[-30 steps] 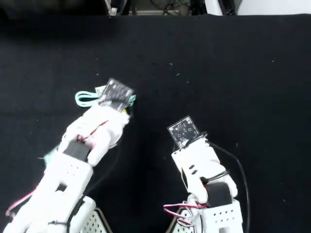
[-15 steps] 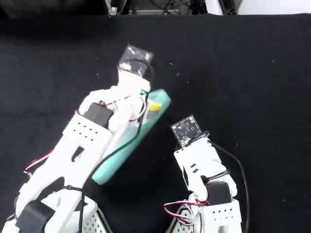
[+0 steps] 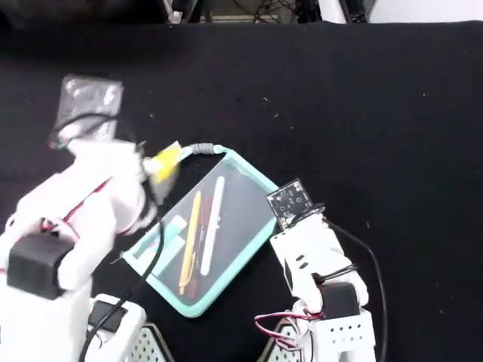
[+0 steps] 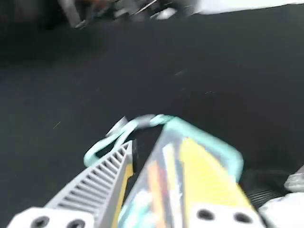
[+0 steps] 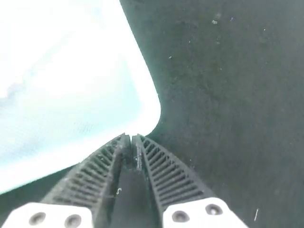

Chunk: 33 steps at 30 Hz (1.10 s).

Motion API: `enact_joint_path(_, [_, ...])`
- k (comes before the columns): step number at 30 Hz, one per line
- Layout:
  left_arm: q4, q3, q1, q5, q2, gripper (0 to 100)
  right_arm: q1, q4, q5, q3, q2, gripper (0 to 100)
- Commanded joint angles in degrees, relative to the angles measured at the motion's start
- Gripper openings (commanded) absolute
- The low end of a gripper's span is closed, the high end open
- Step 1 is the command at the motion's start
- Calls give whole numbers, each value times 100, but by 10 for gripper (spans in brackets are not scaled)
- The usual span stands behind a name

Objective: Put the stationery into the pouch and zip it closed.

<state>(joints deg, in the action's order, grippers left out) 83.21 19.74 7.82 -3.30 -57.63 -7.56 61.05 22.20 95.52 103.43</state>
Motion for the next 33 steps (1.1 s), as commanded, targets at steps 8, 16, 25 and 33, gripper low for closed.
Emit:
enact_joint_path(8, [281, 3644, -2932, 1231, -4105, 30, 35, 229, -62, -690, 435, 14])
enact_joint_path(16, [202, 4796, -3477, 1187, -4352, 30, -62, 695, -1275, -708, 435, 14])
enact_joint_path(25, [-571, 6035, -3363, 1178, -4677, 30, -70, 1363, -1916, 75, 435, 14])
enact_joint_path(33, [-2048, 7679, -3310, 1196, -4633, 30, -62, 1336, -1943, 101, 426, 14])
